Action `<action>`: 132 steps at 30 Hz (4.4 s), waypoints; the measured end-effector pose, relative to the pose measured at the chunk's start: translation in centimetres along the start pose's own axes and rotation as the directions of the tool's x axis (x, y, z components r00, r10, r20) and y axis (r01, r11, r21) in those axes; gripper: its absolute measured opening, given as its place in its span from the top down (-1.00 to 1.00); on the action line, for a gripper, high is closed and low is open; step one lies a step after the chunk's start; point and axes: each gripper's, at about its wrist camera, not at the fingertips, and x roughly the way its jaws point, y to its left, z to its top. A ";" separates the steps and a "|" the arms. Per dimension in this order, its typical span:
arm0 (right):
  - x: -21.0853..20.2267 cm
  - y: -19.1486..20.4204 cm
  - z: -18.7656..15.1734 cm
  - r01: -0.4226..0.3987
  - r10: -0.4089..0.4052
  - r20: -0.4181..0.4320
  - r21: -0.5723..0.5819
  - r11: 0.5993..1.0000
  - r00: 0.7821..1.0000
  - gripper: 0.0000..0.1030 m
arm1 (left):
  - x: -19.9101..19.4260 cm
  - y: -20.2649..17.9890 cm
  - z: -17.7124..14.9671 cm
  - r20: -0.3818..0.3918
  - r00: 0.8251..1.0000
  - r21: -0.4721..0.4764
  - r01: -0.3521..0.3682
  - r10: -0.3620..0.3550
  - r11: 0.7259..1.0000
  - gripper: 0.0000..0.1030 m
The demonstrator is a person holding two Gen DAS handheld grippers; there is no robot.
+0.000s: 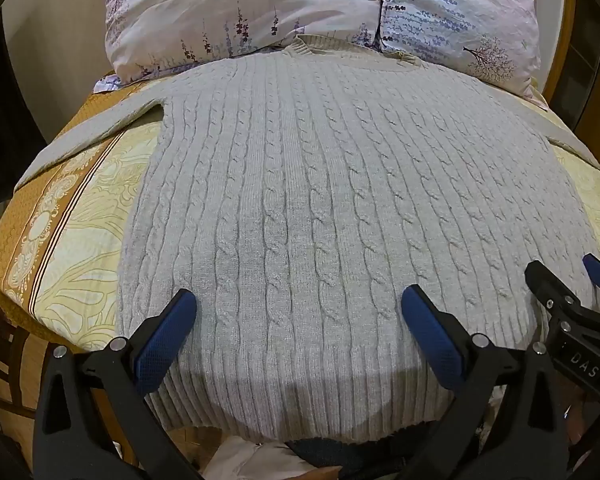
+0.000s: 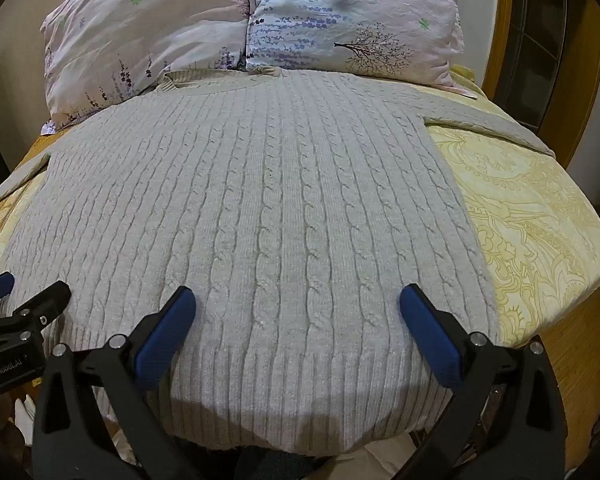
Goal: Fold small clothes
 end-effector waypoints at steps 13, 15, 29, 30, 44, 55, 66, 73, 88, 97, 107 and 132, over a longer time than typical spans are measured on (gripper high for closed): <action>0.0 0.0 0.0 0.001 -0.001 -0.001 -0.001 1.000 1.000 -0.97 | 0.0 0.0 0.0 0.001 1.000 -0.001 0.000 0.000 1.000 -0.97; 0.0 0.0 0.0 0.001 -0.001 -0.001 -0.001 1.000 1.000 -0.97 | 0.0 0.0 0.0 0.001 1.000 0.000 0.000 0.000 1.000 -0.97; 0.0 0.0 0.0 0.001 -0.001 0.000 -0.001 1.000 1.000 -0.97 | 0.0 0.0 0.0 0.001 1.000 0.000 0.000 0.000 1.000 -0.97; 0.0 0.0 0.0 0.001 -0.001 0.000 -0.001 1.000 1.000 -0.97 | 0.0 0.0 0.0 0.001 1.000 0.000 0.000 0.000 1.000 -0.97; 0.0 0.0 -0.1 0.001 -0.001 0.000 -0.001 1.000 1.000 -0.97 | 0.0 0.0 0.0 0.000 1.000 0.000 0.000 0.000 1.000 -0.97; 0.0 0.0 -0.1 0.001 -0.001 0.000 -0.001 1.000 1.000 -0.97 | 0.0 0.0 0.0 -0.001 1.000 0.000 0.000 0.000 1.000 -0.97; 0.0 0.0 -0.1 0.001 -0.001 0.000 -0.001 1.000 1.000 -0.97 | 0.0 0.0 0.0 -0.002 1.000 0.000 0.000 0.000 1.000 -0.97; 0.0 0.0 0.0 0.001 -0.001 0.000 -0.002 1.000 1.000 -0.97 | 0.0 0.0 0.0 -0.002 1.000 0.000 0.000 0.000 1.000 -0.97; 0.4 -0.2 0.1 -0.023 0.022 -0.002 -0.043 0.999 1.000 -0.97 | 0.3 0.0 0.5 -0.047 0.999 0.010 0.003 -0.003 1.000 -0.97; 0.5 -3.6 2.1 -0.128 0.133 0.067 -0.085 0.988 0.989 -0.96 | 0.6 0.6 2.9 -0.014 0.999 0.032 0.052 -0.051 0.998 -0.97; 6.6 -21.7 13.4 -0.168 0.147 0.083 0.392 0.904 0.986 -0.64 | 1.1 2.2 10.0 0.127 0.977 0.072 0.162 -0.170 0.984 -0.97; 15.4 -39.1 16.4 -0.033 -0.037 0.068 0.811 0.584 0.997 0.81 | 10.3 3.4 18.9 0.039 0.950 -0.062 0.312 -0.310 0.948 -0.97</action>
